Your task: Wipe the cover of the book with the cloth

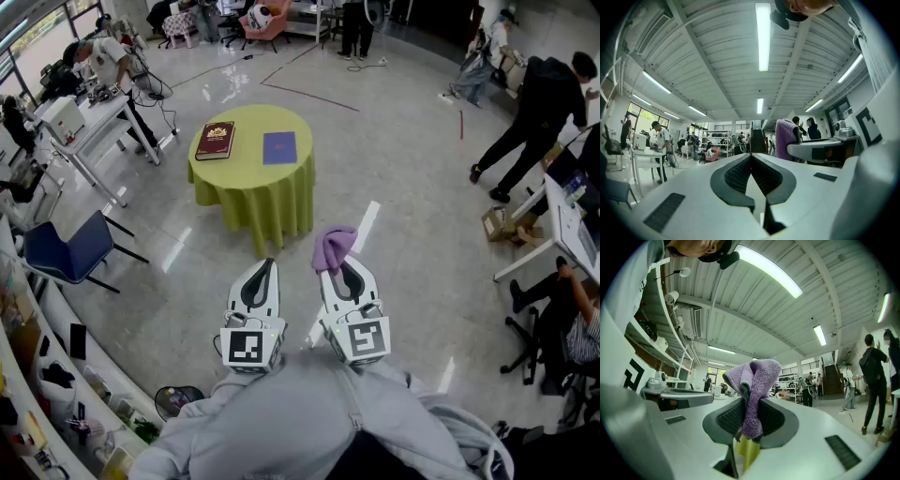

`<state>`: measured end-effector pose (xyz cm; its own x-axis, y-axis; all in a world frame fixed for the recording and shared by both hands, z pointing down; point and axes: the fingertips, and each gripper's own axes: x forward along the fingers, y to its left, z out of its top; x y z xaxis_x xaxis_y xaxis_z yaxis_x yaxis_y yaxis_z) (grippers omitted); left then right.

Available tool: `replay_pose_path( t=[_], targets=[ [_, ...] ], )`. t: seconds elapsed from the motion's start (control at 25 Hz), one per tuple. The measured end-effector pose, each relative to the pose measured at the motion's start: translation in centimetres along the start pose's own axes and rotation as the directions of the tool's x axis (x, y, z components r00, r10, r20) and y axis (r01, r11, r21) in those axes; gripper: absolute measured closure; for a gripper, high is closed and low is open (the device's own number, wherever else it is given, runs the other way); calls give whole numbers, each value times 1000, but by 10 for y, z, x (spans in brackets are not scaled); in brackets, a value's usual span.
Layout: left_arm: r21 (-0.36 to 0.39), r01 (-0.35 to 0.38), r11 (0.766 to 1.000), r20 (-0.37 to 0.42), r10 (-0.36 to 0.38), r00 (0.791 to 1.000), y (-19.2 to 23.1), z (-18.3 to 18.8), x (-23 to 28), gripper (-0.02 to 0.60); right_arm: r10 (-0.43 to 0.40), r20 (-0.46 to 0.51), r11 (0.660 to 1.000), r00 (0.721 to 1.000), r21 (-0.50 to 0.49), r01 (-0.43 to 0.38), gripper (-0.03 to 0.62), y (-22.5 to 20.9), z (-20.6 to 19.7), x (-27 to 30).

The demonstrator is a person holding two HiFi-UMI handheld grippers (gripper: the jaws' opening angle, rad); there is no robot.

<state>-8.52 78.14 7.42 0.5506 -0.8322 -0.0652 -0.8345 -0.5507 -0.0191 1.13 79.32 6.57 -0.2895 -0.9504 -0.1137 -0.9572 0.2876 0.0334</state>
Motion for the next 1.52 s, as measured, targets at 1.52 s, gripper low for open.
replay_pose_path(
  t=[1.52],
  targets=[
    [0,0,1000,-20,0,1000,116,-36,193,563,48,-47,997,998,64,-45,505,-77,-59,209]
  ],
)
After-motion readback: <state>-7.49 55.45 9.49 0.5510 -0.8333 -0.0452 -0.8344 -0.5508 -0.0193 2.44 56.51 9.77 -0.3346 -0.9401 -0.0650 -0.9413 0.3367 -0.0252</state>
